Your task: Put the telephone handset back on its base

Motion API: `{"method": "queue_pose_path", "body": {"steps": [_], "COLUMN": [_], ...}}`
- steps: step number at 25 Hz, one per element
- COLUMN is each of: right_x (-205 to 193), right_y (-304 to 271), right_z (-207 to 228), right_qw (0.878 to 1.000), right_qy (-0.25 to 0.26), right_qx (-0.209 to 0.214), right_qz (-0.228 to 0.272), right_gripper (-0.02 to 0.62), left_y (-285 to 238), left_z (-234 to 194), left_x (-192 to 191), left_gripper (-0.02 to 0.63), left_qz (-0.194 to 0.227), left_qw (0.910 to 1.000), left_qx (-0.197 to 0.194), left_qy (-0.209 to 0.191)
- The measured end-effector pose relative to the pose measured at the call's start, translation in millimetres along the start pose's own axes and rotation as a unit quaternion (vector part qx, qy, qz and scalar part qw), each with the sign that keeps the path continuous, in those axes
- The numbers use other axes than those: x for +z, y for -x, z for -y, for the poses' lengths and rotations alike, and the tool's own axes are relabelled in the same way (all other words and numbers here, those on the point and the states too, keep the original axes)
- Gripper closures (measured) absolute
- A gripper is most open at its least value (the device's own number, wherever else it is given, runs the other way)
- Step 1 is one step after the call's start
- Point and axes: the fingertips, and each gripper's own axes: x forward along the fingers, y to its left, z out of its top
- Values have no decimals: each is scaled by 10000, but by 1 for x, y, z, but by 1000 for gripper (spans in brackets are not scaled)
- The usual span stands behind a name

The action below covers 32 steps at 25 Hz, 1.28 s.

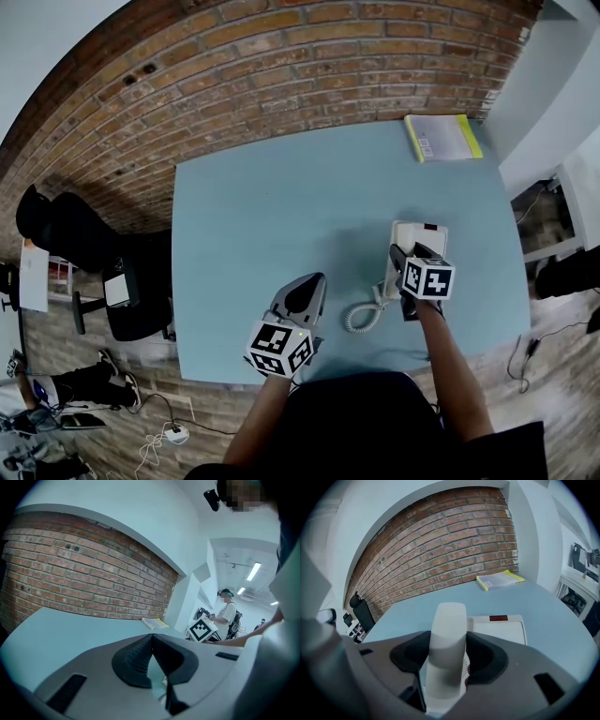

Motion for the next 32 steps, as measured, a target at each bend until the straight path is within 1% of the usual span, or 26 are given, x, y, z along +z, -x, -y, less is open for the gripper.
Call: {"method": "queue_pose_path", "body": {"steps": [4,14,24,32], "right_x": [-1,-4,-9,-8], "right_y": [-7,-22,-30,-30], "right_z": [7,16,16,16], "right_qw": [9998,9991,9984,9985], "right_qy": [-136,-254,7,40], "right_qx": [-111,-304,-480,-434], "right_qz": [-19,-170,-302,-324], "right_gripper": [354,354,353,351], "left_y": [-4,-9,-13,-12], "left_z": [1,-3,-8,-7], "left_x": [2,1,-3,-4], "left_gripper": [597,597,597,597], "left_qz": [10,-48,-107,-113], "left_qw": [10000,10000,9999,9999], "left_qx": [-6,42,71,82], "left_qy": [-2,30,54,76]}}
